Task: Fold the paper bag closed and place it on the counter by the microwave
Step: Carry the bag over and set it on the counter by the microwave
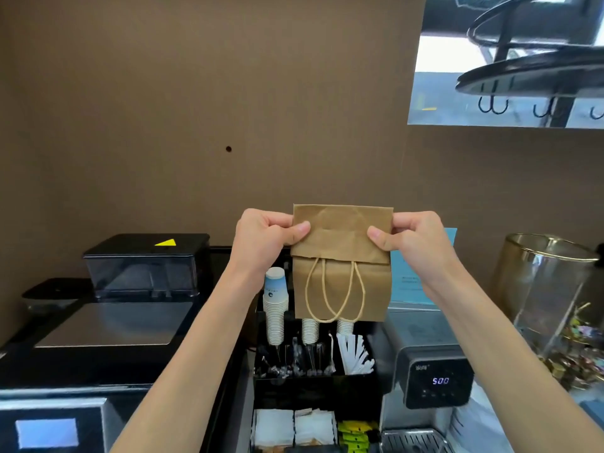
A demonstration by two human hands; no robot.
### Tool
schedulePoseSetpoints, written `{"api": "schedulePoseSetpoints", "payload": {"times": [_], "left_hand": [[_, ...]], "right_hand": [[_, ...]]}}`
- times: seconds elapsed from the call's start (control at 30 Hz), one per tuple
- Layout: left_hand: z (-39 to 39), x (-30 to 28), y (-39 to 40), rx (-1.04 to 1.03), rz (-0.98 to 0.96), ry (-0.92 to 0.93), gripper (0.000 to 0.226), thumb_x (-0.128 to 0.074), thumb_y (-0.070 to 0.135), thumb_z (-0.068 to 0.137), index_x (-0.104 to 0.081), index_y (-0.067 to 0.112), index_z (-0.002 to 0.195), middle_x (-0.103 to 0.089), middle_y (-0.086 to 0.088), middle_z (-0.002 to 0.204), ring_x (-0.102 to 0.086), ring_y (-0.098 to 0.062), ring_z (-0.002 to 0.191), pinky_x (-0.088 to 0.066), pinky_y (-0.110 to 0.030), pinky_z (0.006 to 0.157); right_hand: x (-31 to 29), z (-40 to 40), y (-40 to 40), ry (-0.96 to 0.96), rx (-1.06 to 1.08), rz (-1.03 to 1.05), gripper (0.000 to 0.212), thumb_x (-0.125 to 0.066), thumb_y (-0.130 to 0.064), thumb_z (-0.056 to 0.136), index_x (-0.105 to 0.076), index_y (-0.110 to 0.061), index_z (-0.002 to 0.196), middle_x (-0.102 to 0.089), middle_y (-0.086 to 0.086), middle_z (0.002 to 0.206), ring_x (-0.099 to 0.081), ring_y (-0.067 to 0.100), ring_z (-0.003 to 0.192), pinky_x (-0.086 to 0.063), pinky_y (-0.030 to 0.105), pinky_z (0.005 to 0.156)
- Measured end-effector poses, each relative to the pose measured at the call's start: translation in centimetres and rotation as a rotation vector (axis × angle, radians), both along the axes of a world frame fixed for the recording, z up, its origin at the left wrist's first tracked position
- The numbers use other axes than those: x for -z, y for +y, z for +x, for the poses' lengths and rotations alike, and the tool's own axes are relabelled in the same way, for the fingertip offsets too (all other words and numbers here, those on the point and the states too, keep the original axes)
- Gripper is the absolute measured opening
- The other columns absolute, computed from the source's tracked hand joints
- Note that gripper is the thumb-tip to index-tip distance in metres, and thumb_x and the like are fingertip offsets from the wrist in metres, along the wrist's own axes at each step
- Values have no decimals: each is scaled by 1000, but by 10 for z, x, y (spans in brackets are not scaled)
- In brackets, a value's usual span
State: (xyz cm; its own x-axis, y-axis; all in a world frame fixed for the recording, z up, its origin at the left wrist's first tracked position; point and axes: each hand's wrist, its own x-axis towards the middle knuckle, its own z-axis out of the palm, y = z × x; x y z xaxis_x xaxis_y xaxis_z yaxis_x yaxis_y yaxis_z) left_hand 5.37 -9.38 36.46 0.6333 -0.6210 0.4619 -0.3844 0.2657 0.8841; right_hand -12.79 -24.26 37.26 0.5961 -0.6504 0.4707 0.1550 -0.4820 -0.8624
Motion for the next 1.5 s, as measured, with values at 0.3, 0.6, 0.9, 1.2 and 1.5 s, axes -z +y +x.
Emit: {"api": "schedulePoseSetpoints", "payload": {"times": [0.3,0.6,0.9,1.2,1.5], "left_hand": [[-27,7,-13,165,38,13,9,-79,13,79,-84,13,72,-82,-9,76,-74,-20,73,-60,-42,90],[-89,17,-69,388,68,25,11,-79,9,81,-82,7,71,-81,-13,74,-72,-15,71,-58,-33,83],[-178,25,-139,616,98,-13,8,-80,8,81,-83,9,74,-82,-13,81,-73,-16,76,-57,-31,83],[-299,37,-224,803,115,-61,10,-80,12,82,-84,15,74,-81,0,74,-73,-10,76,-57,-30,81],[-401,42,-293,926,122,-88,33,-78,10,84,-77,24,54,-71,12,57,-67,-2,62,-51,-19,67]], "right_hand": [[10,-49,13,8,113,18,15,-72,-7,87,-83,-17,83,-82,-2,82,-77,11,79,-58,24,76],[20,-132,8,3,322,63,25,-71,-4,87,-83,-24,78,-82,-2,79,-77,10,73,-58,16,61],[33,-233,-11,-9,533,103,18,-71,-3,87,-83,-17,88,-82,3,80,-78,15,72,-59,21,60],[42,-352,-50,4,740,82,22,-71,-4,88,-83,-22,81,-82,1,84,-78,17,81,-60,21,68],[50,-450,-98,20,834,83,21,-72,-6,88,-83,-22,80,-82,-4,81,-76,7,75,-55,11,63]]}}
